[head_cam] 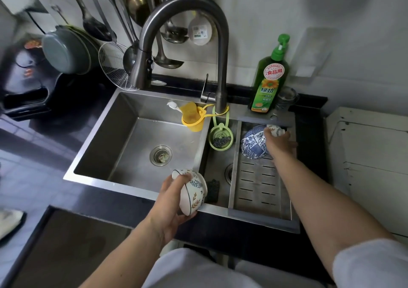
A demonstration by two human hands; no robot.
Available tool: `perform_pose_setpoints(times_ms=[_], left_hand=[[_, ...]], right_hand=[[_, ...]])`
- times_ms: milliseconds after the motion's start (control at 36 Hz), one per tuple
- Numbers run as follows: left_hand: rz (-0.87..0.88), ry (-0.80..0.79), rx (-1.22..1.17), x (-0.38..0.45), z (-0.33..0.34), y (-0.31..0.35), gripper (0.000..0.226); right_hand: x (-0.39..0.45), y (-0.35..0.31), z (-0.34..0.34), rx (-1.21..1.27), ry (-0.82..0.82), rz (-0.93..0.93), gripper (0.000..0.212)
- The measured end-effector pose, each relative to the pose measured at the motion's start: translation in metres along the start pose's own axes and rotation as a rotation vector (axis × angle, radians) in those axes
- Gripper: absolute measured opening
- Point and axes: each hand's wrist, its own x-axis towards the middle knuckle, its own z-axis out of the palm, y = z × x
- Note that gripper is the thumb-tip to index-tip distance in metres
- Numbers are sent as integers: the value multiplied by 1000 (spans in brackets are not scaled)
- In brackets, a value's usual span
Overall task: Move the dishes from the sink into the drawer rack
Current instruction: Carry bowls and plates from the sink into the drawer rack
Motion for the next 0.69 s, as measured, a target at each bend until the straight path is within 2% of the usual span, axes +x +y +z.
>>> perform_pose_setpoints(times_ms=[111, 222, 361, 695], left_hand=[[0, 10, 0, 1, -1, -1, 42], [-6, 14, -14, 0, -2, -2, 42], [2, 16, -10, -2, -4, -3, 43], [20, 28, 20, -8, -10, -7, 43]], right_hand=[[2, -6, 10, 93, 44, 2, 89], [4, 0, 13, 163, 127, -20, 79], [5, 5, 11, 211, 150, -82, 70], [-14, 13, 13, 214, 252, -179, 74]])
